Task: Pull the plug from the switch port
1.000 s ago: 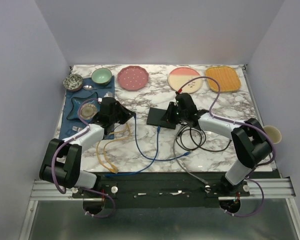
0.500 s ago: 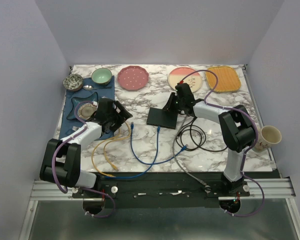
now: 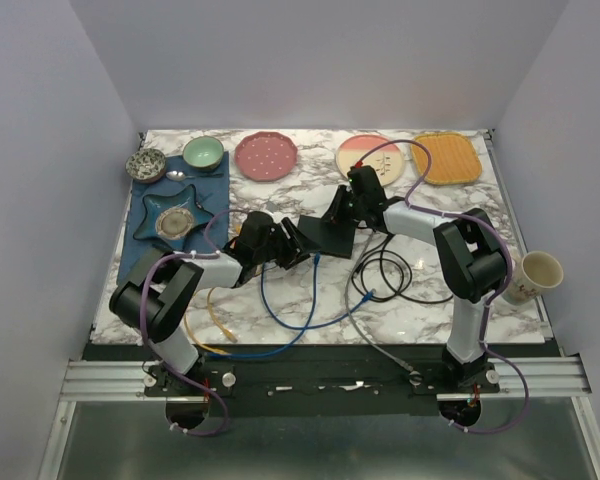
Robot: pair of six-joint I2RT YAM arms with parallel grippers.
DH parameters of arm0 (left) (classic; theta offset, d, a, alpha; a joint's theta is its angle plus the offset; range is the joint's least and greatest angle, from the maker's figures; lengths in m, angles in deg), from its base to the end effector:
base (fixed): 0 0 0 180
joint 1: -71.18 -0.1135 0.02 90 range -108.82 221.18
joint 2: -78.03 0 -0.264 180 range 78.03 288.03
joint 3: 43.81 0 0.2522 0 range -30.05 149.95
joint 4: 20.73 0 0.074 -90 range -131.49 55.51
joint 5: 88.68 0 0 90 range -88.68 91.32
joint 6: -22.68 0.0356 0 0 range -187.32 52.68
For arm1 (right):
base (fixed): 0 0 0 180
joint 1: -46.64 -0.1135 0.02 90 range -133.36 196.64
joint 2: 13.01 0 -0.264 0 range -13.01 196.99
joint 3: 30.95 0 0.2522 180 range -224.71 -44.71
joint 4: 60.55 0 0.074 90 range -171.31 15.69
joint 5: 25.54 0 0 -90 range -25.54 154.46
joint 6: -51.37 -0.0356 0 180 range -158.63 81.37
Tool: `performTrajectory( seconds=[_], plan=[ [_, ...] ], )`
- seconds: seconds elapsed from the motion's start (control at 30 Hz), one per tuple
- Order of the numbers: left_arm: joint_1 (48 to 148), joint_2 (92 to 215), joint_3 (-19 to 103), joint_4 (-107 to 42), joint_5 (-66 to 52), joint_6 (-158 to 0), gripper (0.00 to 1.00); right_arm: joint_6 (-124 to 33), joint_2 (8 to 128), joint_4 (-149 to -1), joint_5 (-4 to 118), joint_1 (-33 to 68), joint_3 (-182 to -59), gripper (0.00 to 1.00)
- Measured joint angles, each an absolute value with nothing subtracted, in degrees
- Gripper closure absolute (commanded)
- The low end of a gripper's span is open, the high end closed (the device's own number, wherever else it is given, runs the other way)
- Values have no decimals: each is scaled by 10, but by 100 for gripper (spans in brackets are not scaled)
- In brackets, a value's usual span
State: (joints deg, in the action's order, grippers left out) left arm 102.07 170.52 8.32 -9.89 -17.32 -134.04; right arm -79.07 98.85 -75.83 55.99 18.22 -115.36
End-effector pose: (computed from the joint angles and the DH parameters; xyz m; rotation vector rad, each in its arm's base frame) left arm 0.2665 -0.1727 0.1608 -0.5101 2.3104 -1.2877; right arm 0.3689 0.2056 0.1682 0.1765 2.4303 0.7514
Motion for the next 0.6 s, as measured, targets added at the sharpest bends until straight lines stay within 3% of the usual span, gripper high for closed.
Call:
performTrajectory(
  seconds=[0.6],
  plan=[
    [1017, 1875, 52, 143, -193, -1475, 47, -791, 990, -759, 557, 182, -1154, 69]
  ],
)
